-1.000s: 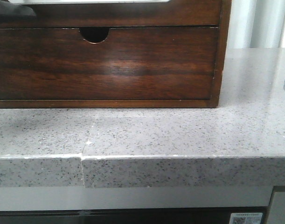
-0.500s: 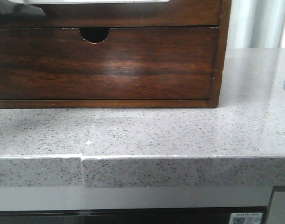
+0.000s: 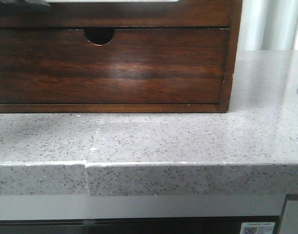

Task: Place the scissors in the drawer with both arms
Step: 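Pull the drawer open toward the robot with the left gripper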

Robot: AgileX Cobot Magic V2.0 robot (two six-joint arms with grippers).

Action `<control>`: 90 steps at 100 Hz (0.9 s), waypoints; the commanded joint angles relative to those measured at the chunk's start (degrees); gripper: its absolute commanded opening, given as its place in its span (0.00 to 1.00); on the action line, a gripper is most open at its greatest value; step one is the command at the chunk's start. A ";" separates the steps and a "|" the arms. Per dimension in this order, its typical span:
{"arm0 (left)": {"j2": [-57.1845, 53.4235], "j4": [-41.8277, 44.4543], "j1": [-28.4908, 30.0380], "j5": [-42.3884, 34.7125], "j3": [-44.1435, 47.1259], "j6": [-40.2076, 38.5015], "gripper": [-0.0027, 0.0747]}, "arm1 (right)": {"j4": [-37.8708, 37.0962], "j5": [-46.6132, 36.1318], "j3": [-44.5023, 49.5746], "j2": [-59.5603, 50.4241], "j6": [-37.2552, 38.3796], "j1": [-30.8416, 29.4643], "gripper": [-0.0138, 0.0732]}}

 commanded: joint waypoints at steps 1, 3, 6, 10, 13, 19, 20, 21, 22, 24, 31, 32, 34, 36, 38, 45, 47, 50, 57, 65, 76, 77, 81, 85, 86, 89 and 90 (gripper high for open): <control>-0.88 -3.27 -0.18 4.00 -1.95 1.04 0.21 | -0.27 -4.83 -2.02 0.90 -0.10 0.10 0.91; -0.88 -3.27 -0.18 4.00 -1.95 1.04 0.21 | -0.27 -4.83 -2.02 0.90 -0.10 0.10 0.91; -0.88 -3.27 -0.18 4.00 -1.95 1.04 0.21 | -0.27 -4.83 -2.02 0.90 -0.10 0.10 0.91; -0.88 -3.27 -0.18 4.00 -1.95 1.04 0.21 | -0.27 -4.83 -2.02 0.90 -0.10 0.10 0.91; -0.88 -3.27 -0.18 4.00 -1.95 1.04 0.21 | -0.27 -4.83 -2.02 0.90 -0.10 0.10 0.91; -0.88 -3.27 -0.18 3.78 -1.95 1.04 0.21 | -0.27 -4.83 -2.02 0.90 -0.10 0.10 0.91; -0.88 -3.27 -0.18 3.78 -1.95 1.04 0.21 | -0.27 -4.83 -2.02 0.90 -0.10 0.10 0.91; -0.88 -3.27 -0.18 3.65 -1.95 1.04 0.21 | -0.27 -4.83 -2.02 0.90 -0.10 0.10 0.91; -0.88 -3.27 -0.18 3.65 -1.95 1.04 0.21 | -0.27 -4.83 -2.02 0.90 -0.10 0.10 0.91; -0.88 -3.27 -0.18 3.46 -1.95 1.04 0.21 | -0.27 -4.83 -2.02 0.90 -0.10 0.10 0.91; -0.88 -3.27 -0.18 2.95 -1.95 1.04 0.21 | -0.27 -4.83 -2.02 0.90 -0.10 0.10 0.91; -0.88 -3.27 -0.18 2.95 -1.95 1.04 0.21 | -0.27 -4.83 -2.02 0.90 -0.10 0.10 0.91; -0.88 -3.27 -0.18 2.83 -1.95 1.04 0.21 | -0.27 -4.83 -2.02 0.90 -0.10 0.10 0.91; -0.88 -3.27 -0.18 2.84 -1.95 1.04 0.21 | -0.27 -4.83 -2.02 0.90 -0.10 0.10 0.91; -0.88 -3.27 -0.18 2.84 -1.95 1.04 0.21 | -0.27 -4.83 -2.02 0.90 -0.10 0.10 0.91; -0.88 -3.27 -0.18 2.96 -1.95 1.04 0.21 | -0.27 -4.83 -2.02 0.90 -0.10 0.10 0.91; -0.88 -3.27 -0.18 3.11 -1.95 1.04 0.21 | -0.27 -4.83 -2.02 0.90 -0.10 0.10 0.91; -0.88 -3.27 -0.18 3.65 -1.95 1.04 0.21 | -0.27 -4.83 -2.02 0.90 -0.10 0.10 0.91; -0.88 -3.27 -0.18 4.68 -1.95 1.04 0.21 | -0.27 -4.83 -2.02 0.90 -0.10 0.10 0.91; -0.88 -2.61 0.10 5.91 -1.95 1.04 0.21 | -0.27 -4.83 -2.02 0.90 -0.10 0.10 0.91; -0.88 -2.47 1.82 9.78 -0.66 1.04 0.21 | -0.27 -4.83 -2.02 0.90 -0.10 0.10 0.91; -1.00 -2.47 2.05 10.29 -0.39 1.04 0.21 | -0.27 -4.83 -2.02 0.90 -0.10 0.10 0.91; -1.11 -2.36 2.57 11.44 0.38 1.04 0.21 | -0.27 -4.83 -2.02 0.90 -0.10 0.10 0.91; -1.63 -2.36 3.16 12.43 1.55 1.04 0.21 | -0.27 -4.73 -2.02 0.90 -0.10 0.10 0.91; -1.94 -2.36 3.14 12.55 1.77 1.04 0.21 | -0.27 -4.73 -2.02 0.90 -0.10 0.10 0.91; -2.58 -2.36 3.66 13.23 2.61 1.04 0.21 | -0.16 -4.73 -2.02 0.90 -0.10 0.10 0.91; -2.77 -2.36 3.68 13.36 3.05 1.04 0.21 | -0.16 -4.73 -2.02 0.90 -0.10 0.10 0.91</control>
